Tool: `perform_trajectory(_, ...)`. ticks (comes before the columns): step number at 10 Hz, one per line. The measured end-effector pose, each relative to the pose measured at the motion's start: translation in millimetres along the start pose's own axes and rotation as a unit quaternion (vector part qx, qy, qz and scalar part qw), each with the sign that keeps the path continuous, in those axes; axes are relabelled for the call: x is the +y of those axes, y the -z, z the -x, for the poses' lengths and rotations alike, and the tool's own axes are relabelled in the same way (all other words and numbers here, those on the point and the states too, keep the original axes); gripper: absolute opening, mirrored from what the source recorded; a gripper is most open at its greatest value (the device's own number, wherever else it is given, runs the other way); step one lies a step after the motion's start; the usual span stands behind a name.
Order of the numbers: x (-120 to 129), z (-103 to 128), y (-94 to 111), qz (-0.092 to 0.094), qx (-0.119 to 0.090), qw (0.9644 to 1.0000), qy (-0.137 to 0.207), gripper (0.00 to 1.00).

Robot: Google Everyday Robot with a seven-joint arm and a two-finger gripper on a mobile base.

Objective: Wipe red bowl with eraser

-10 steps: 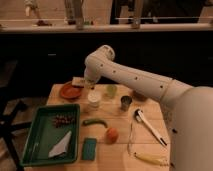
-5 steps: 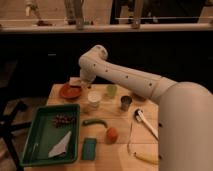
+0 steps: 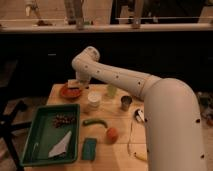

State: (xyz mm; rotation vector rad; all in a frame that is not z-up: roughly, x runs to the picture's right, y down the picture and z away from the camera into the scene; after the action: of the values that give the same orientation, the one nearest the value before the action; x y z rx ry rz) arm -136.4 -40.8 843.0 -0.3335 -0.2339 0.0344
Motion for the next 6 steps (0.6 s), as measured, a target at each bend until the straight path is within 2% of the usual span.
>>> perform_trajectory(2, 2, -1, -16, -0.015, 0.015, 0.9997, 0.015, 0.00)
perform_trajectory(3, 3, 2, -24, -0.028, 0.014, 0.9993, 0.020, 0.00)
perform_trajectory(6, 1, 0, -33, -0.049, 0.008, 0.9986, 0.020, 0.00)
